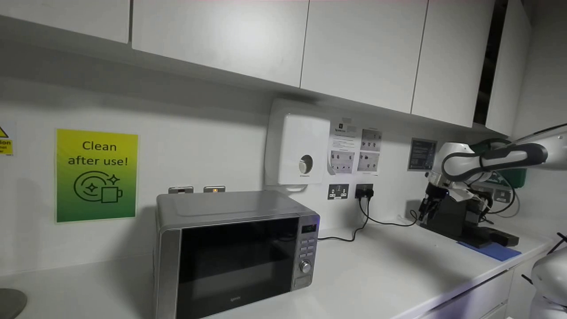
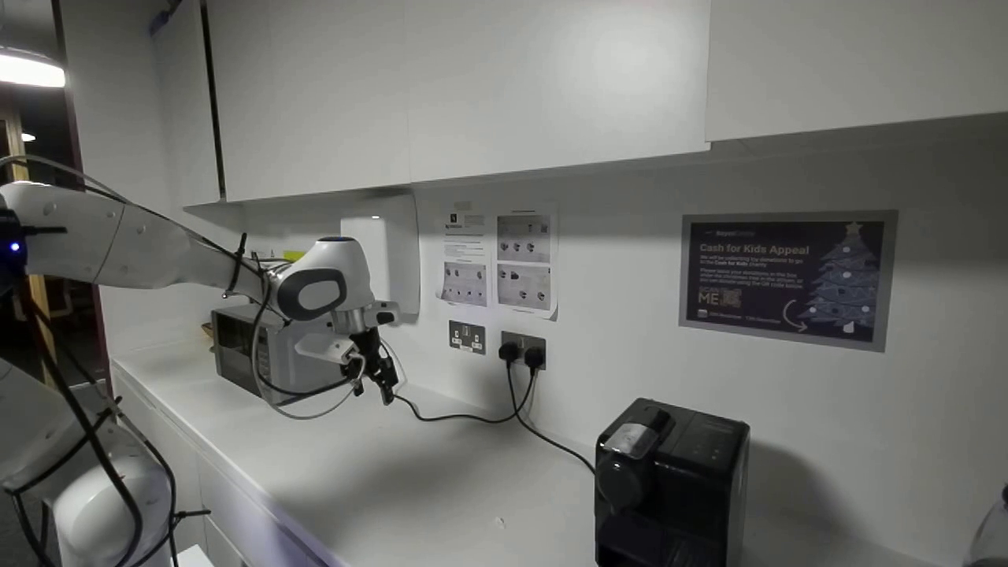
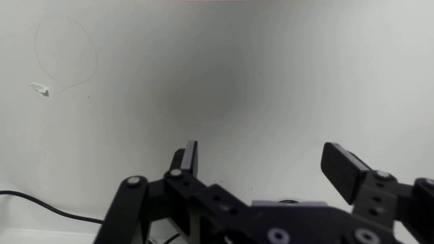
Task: Press the switches on the bottom right socket.
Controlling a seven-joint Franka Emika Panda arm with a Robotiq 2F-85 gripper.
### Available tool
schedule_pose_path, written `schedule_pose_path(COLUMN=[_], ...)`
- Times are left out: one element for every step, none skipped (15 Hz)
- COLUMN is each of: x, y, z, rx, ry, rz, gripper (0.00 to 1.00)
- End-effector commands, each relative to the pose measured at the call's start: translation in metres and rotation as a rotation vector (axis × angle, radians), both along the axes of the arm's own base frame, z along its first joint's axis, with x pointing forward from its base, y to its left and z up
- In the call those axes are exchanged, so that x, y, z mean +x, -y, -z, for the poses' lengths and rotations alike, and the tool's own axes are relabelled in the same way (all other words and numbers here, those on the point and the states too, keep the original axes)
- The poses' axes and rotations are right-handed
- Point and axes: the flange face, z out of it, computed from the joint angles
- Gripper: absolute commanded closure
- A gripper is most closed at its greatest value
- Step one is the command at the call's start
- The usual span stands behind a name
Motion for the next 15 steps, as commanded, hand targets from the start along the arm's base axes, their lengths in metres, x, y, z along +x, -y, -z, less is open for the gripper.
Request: schedule_pose_path(x=[0.010,0.013,0.016,0.017,0.018,0.015,0.017,0.019,0.020,0.020,0.020,0.020,0.020,0.020,0.020], y=[-0.006,-0.009,-0.011,-0.015,-0.017,-0.017,-0.020,-0.022,-0.022,-0.022,-0.021,-0.020,-0.020,-0.020,-0.020], z=[0.021,0.031,0.044,0.057,0.069,0.050,0.062,0.070,0.074,0.076,0.076,0.075,0.075,0.075,0.075], rx=[-0.085,-0.125,-0.170,-0.210,-0.251,-0.185,-0.211,-0.222,-0.226,-0.226,-0.227,-0.227,-0.227,-0.227,-0.227], ry=[-0.058,-0.078,-0.100,-0.134,-0.172,-0.126,-0.151,-0.168,-0.178,-0.182,-0.182,-0.182,-0.182,-0.181,-0.181], rz=[0.081,0.115,0.139,0.160,0.174,0.138,0.151,0.156,0.157,0.157,0.159,0.161,0.162,0.162,0.162], gripper=[0.00,0.00,0.00,0.00,0.00,0.00,0.00,0.00,0.00,0.00,0.00,0.00,0.00,0.00,0.00])
